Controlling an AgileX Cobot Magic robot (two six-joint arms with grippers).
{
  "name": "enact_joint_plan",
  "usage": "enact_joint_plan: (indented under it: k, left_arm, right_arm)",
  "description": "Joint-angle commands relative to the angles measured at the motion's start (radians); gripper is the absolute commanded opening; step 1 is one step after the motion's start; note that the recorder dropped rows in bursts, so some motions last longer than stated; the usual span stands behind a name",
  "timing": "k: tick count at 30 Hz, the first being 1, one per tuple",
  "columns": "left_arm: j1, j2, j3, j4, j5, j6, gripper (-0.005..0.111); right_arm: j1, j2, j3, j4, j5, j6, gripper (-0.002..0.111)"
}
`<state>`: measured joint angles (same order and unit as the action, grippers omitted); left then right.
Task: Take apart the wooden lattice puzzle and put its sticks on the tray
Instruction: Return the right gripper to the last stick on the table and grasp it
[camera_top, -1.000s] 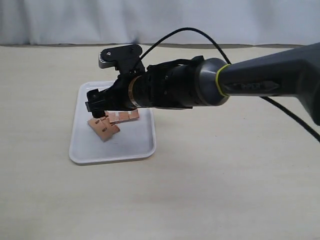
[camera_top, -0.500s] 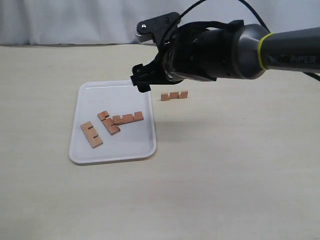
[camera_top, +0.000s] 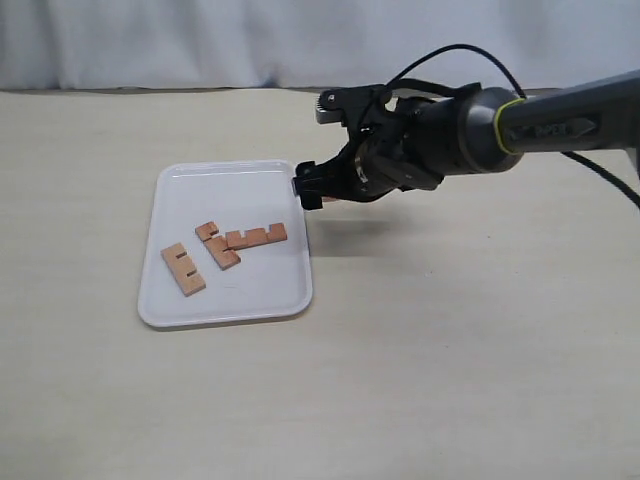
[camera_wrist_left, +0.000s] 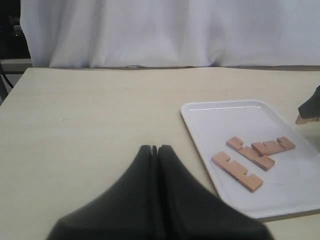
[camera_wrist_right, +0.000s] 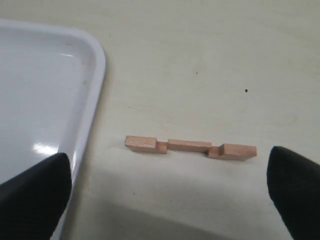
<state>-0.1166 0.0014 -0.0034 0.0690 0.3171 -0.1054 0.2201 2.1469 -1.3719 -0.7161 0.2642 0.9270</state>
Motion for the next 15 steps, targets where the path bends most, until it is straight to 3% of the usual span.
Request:
enact_joint_plan:
  k: [1, 15]
  left_arm:
    - [0.000, -0.001, 0.003, -0.001, -0.009, -0.002, 0.000]
    - [0.000, -0.001, 0.003, -0.001, -0.009, -0.002, 0.000]
  right_arm:
    - [-0.025, 0.024, 0.000, -0.091, -0.036, 0.071, 0.099]
    - [-0.037, 0.058, -0.018, -0.220, -0.098, 0.203, 0.099]
